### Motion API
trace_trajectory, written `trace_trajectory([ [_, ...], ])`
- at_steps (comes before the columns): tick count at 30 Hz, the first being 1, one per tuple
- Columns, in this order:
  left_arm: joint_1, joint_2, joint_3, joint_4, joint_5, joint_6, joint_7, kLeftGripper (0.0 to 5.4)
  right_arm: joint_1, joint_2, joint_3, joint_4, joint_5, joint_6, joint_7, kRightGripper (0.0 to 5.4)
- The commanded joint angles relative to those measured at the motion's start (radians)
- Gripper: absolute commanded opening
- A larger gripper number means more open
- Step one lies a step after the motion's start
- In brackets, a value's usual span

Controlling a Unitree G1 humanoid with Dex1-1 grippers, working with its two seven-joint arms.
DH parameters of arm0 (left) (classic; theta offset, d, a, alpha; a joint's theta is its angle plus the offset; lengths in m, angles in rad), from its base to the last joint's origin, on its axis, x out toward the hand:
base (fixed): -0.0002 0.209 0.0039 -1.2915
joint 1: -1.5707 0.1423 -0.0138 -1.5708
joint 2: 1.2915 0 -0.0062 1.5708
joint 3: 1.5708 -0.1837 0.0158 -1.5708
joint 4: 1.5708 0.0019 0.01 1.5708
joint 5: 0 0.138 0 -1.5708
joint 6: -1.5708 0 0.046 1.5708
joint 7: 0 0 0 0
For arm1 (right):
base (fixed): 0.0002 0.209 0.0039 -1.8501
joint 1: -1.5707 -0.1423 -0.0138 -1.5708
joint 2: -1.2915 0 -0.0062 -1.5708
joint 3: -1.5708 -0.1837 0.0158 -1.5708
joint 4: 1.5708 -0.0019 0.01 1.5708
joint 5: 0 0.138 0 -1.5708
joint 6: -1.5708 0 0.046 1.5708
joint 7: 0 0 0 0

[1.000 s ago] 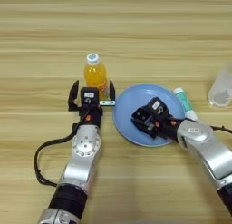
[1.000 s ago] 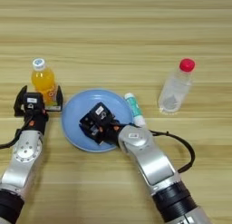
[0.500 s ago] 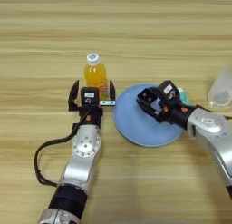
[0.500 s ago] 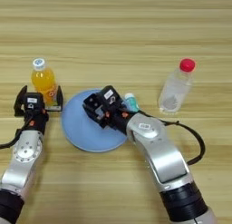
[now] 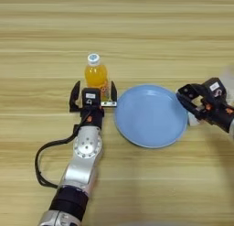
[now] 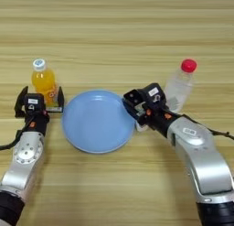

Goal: Move the objects on the table

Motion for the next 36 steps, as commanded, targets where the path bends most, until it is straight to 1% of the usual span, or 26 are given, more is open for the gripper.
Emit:
trace_trajectory([
  [1,-0.006,-0.044,0.003,0.011,0.0,0.006,0.003,5.4,0.024,-0.029,-0.047,-0.005,0.017,0.001,-0.004,2.47],
  [6,-0.012,-0.043,0.005,0.02,-0.001,0.003,0.003,5.4,0.034,-0.049,-0.1,0.061,0.015,-0.021,-0.015,2.47],
  [9,-0.013,-0.043,0.005,0.022,-0.001,0.002,0.003,5.4,0.045,-0.056,-0.112,0.085,0.013,-0.032,-0.016,2.47],
  [16,-0.011,-0.044,0.004,0.017,0.0,0.004,0.004,5.4,0.095,-0.07,-0.117,0.154,0.001,-0.067,-0.022,2.47],
  [19,-0.012,-0.043,0.004,0.017,-0.001,0.005,0.003,5.4,0.106,-0.072,-0.106,0.185,-0.005,-0.084,-0.017,2.47],
  [23,-0.014,-0.042,0.005,0.022,-0.001,0.003,0.002,5.4,0.107,-0.07,-0.086,0.249,-0.018,-0.11,-0.012,2.47],
  [26,-0.015,-0.042,0.006,0.023,-0.001,0.003,0.003,5.4,0.099,-0.069,-0.086,0.292,-0.024,-0.128,-0.017,2.47],
  [31,-0.013,-0.042,0.006,0.022,-0.001,0.003,0.001,5.4,0.093,-0.074,-0.082,0.316,-0.027,-0.149,-0.016,2.47],
  [33,-0.013,-0.042,0.006,0.022,-0.001,0.003,0.001,5.4,0.098,-0.075,-0.076,0.309,-0.024,-0.154,-0.009,2.84],
  [36,-0.013,-0.042,0.006,0.022,0.0,0.003,0.001,5.4,0.108,-0.076,-0.072,0.284,-0.022,-0.157,-0.005,3.05],
])
